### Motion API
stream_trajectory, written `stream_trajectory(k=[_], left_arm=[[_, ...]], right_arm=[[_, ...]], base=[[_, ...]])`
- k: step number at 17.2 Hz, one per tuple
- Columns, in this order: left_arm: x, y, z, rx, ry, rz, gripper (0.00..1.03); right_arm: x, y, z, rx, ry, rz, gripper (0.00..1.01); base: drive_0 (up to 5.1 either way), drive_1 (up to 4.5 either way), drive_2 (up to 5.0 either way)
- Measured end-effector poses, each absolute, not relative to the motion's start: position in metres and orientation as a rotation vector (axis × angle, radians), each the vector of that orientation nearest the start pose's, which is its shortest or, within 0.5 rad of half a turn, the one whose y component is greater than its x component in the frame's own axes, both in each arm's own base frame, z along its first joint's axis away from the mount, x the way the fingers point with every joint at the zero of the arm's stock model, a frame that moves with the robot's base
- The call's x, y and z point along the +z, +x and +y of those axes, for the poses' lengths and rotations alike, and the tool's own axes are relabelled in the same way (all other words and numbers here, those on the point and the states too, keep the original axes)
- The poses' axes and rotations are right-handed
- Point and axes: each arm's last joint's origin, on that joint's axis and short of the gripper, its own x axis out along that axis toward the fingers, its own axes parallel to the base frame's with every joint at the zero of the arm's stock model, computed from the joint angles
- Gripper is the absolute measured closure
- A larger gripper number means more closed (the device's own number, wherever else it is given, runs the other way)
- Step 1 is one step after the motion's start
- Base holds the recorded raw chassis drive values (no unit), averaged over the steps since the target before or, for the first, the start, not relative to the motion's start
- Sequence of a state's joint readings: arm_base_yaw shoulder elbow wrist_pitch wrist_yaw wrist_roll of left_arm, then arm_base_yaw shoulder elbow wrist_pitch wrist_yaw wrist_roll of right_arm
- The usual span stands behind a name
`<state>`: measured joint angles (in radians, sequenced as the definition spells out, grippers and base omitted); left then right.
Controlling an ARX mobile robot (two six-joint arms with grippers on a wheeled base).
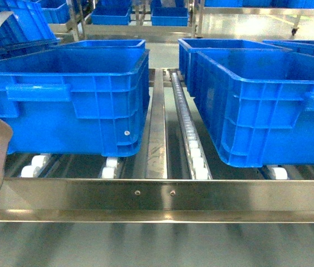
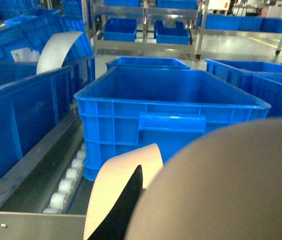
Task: Place part in tray to right shelf
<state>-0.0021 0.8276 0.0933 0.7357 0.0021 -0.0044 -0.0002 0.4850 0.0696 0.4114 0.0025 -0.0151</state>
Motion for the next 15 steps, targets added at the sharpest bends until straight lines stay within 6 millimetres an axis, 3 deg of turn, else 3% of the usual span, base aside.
stream_trajectory(k=[1,5,15], left_arm=[[0.181,0.157,0.0,-0.001,-0.002,-0.006,0.88],[0.166,0.14,0.0,0.0,0.0,-0.001,0.88],[0.171,0.115,0.0,0.001,-0.001,-0.006,0.88]], right_arm=[[0.18,0.129,0.0,-0.003,-0.015,0.005,0.99],[0.171,0.12,0.0,-0.003,-0.012,-0.018,0.99],[0.165,0.099,0.0,-0.001,-0.011,0.022,0.99]], base=[[0.0,0.0,0.0],[0.0,0.0,0.0],[0.0,0.0,0.0]])
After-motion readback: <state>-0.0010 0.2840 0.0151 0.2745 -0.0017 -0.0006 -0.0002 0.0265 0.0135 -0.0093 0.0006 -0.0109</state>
